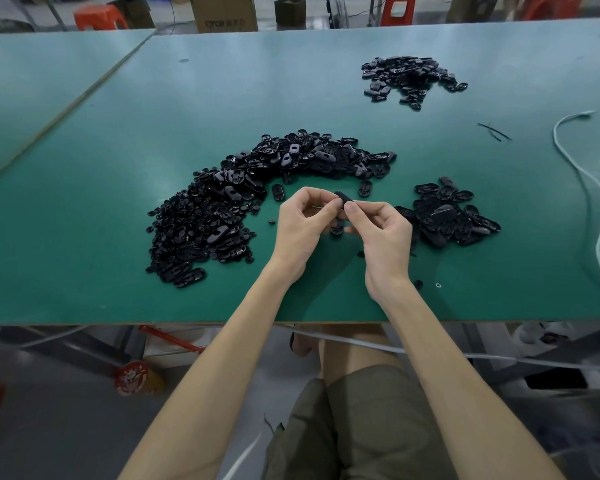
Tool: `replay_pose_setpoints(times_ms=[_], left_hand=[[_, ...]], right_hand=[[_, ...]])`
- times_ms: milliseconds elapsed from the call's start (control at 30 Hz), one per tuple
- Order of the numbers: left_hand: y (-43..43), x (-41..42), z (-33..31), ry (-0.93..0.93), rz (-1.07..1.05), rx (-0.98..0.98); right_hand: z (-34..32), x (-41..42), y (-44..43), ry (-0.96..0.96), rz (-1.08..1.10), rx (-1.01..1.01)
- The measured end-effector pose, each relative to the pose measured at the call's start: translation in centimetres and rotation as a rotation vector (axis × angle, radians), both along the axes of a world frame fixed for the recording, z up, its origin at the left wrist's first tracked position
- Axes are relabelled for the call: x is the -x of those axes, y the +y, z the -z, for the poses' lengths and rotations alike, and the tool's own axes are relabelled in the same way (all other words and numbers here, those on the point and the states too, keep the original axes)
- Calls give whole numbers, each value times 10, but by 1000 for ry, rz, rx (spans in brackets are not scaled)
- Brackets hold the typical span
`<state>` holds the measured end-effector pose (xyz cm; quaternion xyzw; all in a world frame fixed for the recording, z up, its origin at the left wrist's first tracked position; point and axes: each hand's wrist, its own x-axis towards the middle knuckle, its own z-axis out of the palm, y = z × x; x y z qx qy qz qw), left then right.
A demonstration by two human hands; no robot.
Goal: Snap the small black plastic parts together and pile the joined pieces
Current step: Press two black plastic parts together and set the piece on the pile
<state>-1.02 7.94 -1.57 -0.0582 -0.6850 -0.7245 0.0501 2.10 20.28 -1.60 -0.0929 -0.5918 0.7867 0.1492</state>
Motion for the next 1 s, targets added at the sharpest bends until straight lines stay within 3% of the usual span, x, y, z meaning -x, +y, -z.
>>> replay_pose_setpoints(times_ms=[567, 1000], left_hand=[[3, -2, -4, 65, 43, 48], [-1, 1, 0, -10, -2, -52]], right_hand=[[3, 1, 2, 12, -10, 2], [3, 0, 1, 25, -76, -90]])
